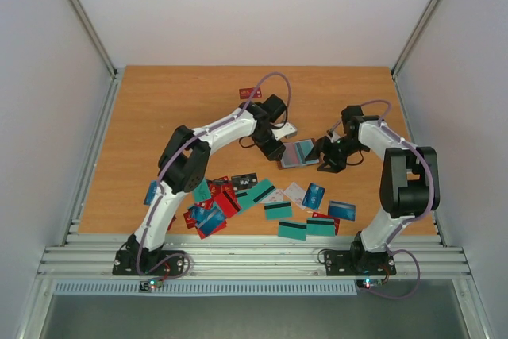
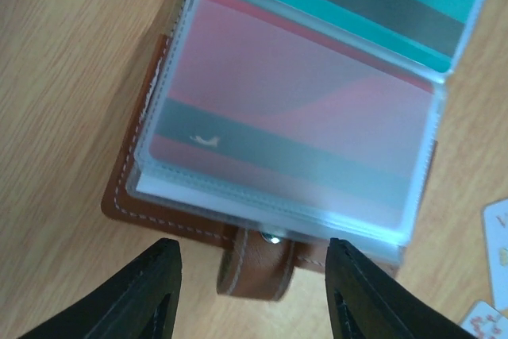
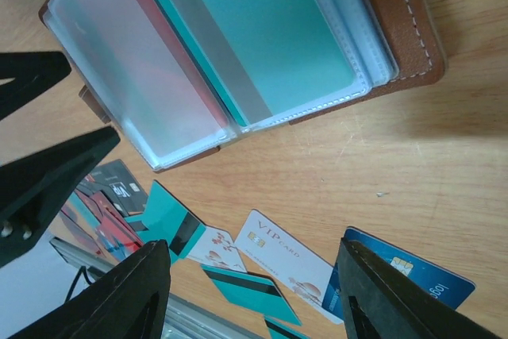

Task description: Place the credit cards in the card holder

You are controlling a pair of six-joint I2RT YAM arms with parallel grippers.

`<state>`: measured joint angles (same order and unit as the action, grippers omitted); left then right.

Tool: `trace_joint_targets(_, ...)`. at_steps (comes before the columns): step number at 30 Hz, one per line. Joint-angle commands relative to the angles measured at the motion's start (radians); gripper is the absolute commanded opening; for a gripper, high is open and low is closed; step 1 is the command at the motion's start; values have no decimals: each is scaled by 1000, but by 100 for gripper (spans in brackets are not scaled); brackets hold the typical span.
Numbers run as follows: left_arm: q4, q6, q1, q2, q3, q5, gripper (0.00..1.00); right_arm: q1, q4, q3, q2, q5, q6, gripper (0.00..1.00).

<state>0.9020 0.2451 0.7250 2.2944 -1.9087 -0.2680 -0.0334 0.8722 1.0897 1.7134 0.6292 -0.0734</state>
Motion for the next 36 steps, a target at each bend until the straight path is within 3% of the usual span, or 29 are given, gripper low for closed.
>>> trace_joint_targets(1, 31, 44, -1, 40, -47, 13, 51, 3, 14, -18, -23, 3, -20, 59)
trace_joint_targets(11, 11, 43, -17, 65, -29, -18, 36, 3, 21, -16, -18, 3, -25, 59)
trace_joint_targets(14, 7, 51, -19, 61, -16, -27, 38, 3, 22, -16, -15, 2, -26, 59)
trace_joint_targets(18, -25, 56, -20, 36, 46, -44, 47, 3, 22, -11, -8, 0, -24, 59)
trace_joint_targets(21, -48, 57, -20, 24, 74, -44, 47, 3, 21, -7, 1, 1, -20, 59)
trace_joint_targets(29, -109, 38, -23, 28, 106, -35, 13, 3, 20, 3, 14, -1, -13, 59)
trace_joint_targets(33, -156, 13, -30, -16, 157, -55, 2, 3, 3, 37, 47, -12, 7, 59)
trace_joint_targets(36, -199, -19, -42, -53, 200, -83, 0, 3, -14, 88, 87, -49, 26, 59)
